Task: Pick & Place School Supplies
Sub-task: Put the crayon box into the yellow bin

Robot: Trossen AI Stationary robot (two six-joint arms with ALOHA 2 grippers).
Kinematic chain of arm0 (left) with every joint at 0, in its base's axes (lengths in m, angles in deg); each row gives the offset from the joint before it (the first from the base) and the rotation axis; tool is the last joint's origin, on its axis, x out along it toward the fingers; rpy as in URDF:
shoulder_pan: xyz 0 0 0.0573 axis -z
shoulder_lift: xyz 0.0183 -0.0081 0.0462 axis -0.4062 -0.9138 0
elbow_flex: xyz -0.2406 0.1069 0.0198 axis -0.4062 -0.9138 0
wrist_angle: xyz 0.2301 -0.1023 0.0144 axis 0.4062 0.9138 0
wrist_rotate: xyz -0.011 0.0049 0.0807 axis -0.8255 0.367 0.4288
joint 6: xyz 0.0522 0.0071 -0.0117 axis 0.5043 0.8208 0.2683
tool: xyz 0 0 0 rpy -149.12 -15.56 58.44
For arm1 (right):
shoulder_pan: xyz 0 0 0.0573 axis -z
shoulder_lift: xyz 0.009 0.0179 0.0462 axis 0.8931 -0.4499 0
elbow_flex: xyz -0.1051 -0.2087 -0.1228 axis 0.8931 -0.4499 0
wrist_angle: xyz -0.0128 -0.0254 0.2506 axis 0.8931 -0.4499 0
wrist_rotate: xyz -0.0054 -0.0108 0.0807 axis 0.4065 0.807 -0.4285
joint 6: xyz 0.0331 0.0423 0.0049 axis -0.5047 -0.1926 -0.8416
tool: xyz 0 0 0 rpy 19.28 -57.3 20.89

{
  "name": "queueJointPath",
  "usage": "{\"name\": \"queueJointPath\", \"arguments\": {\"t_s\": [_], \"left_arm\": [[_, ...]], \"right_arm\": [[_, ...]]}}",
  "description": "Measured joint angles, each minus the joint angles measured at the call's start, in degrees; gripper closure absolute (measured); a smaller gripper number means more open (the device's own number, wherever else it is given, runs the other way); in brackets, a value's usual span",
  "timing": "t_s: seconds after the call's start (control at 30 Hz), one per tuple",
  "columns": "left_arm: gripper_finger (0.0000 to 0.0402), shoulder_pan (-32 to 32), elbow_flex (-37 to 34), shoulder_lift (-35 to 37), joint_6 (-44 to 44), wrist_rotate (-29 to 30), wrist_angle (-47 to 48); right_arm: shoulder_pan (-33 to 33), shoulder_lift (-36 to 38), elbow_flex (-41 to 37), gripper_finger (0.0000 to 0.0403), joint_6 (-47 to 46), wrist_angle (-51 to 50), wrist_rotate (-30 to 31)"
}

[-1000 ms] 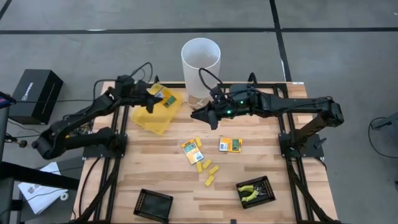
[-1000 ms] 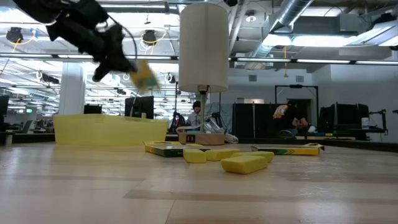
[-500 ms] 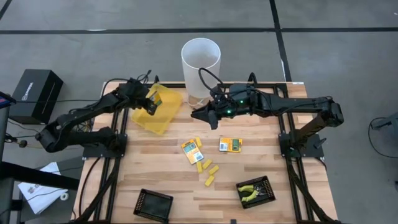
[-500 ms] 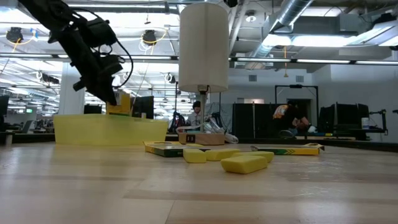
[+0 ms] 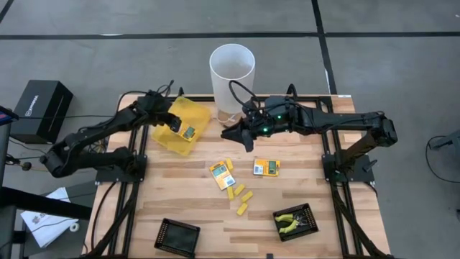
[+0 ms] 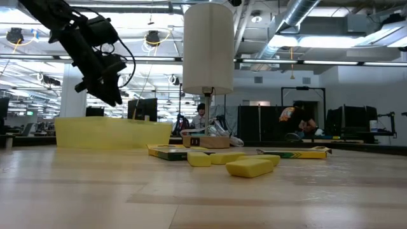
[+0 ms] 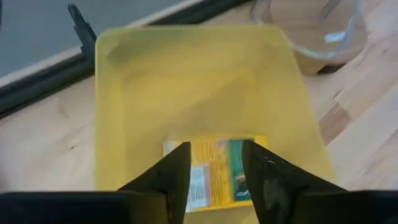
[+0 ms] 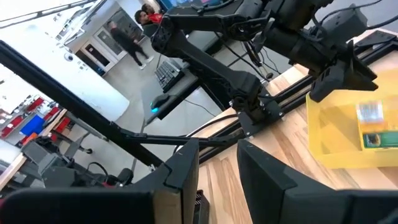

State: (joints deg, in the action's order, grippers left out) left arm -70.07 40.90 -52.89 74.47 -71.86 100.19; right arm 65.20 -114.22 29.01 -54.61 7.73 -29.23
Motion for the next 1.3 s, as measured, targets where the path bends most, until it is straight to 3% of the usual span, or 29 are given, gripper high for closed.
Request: {"name": "queueJointPath", "arguments": {"t_s": [0.27, 0.47, 0.57, 0.73, 0.87, 1.1, 1.3], "left_arm": [[0.0244, 1.98, 0.00, 6.59, -4.91, -1.37, -1.49], [0.0260, 8.54, 0.03, 11.74, -17.82, -20.58, -15.67], [0.0271, 14.79, 0.07, 11.84, -23.11, -25.29, -22.50], [0.0277, 27.40, 0.09, 8.88, -26.24, -22.13, -23.17], [0.0268, 34.86, 0.10, 2.05, -26.40, -16.85, -19.22], [0.0249, 40.67, 0.00, -14.22, -27.59, -15.85, -21.70], [0.0249, 41.02, 0.00, -21.86, -28.33, -15.58, -24.79]], "right_arm": [[0.27, 0.00, 0.00, 0.0301, 0.85, 0.02, -1.11], [1.08, 0.00, 0.00, 0.0301, 2.32, 0.34, -1.13], [1.66, 0.38, 0.00, 0.0301, 2.55, 1.15, -1.28], [2.03, 0.48, 0.04, 0.0301, 3.38, 3.13, -2.39], [1.96, 0.48, 0.04, 0.0301, 3.84, 2.98, -2.90], [1.99, 0.48, 0.04, 0.0301, 3.77, 2.98, -5.47], [1.23, 0.48, 0.04, 0.0301, 3.62, 3.04, -5.86]]}}
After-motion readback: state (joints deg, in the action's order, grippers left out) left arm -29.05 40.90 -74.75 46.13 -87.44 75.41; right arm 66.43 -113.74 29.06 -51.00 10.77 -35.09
